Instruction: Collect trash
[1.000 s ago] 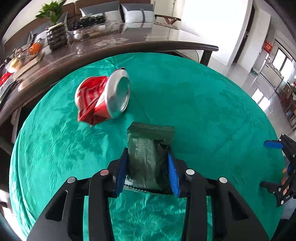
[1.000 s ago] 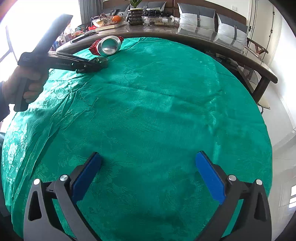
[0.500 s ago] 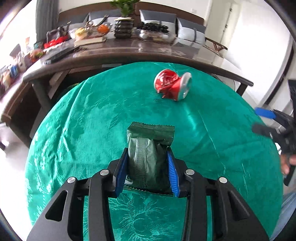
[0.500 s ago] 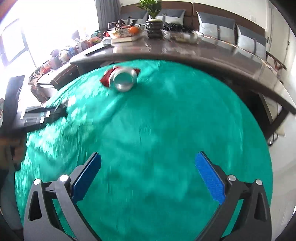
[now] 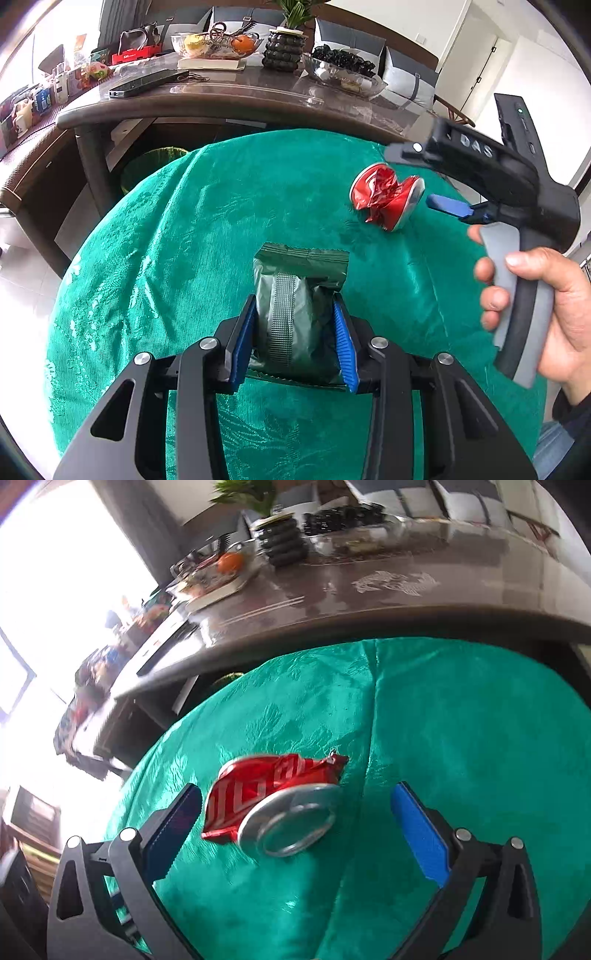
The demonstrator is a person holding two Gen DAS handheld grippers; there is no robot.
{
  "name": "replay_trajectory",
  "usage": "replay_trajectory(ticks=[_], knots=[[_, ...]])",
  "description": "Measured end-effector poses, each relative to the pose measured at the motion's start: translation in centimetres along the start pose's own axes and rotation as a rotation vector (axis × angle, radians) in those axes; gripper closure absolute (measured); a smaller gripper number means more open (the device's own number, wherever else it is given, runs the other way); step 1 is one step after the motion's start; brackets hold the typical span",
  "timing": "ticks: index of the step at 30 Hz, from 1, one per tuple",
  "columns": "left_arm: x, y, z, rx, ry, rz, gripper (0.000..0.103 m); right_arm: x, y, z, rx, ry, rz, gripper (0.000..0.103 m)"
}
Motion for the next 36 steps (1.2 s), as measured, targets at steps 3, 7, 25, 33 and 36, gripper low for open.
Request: replay_trajectory(ticks=[3,7,25,33,36], knots=[[-0.3,-0.1,-0.1,0.000,0.005,0.003,0.064,1.3,-0.6,-0.2,-0.019,0.046,-0.035,0.005],[-0.4,-0.2,-0.6,0.012,0.003,0.006,0.064,2.1,-0.7,-2.2,0.026,0.170,-0.126,0.005],[-6.5,4.1,0.2,0.067,0.087,-0.152,0.063,-4.6,12.4,12.6,0.176,-0.009,0.447,0.028],[-12.8,6.9,1.1,0.044,0.091,-0.175,0.063,-9.2,17.8,17.2,0.126,0.006,0.562,0.027],[-13.7,8.2,0.8,0.054,0.082,-0.139,0.063,-9.8,18.4,17.6,0.080,0.024,0.521,0.021]])
Point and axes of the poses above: each gripper's, at about its wrist camera, not at the fingertips, and z roughly against the way its jaws point, x to its left, y to its underside, the point moved 1 cm from there along -z, roughly the way its jaws point, and after that the axes turned 1 degree about -x, right-handed, at the moved point
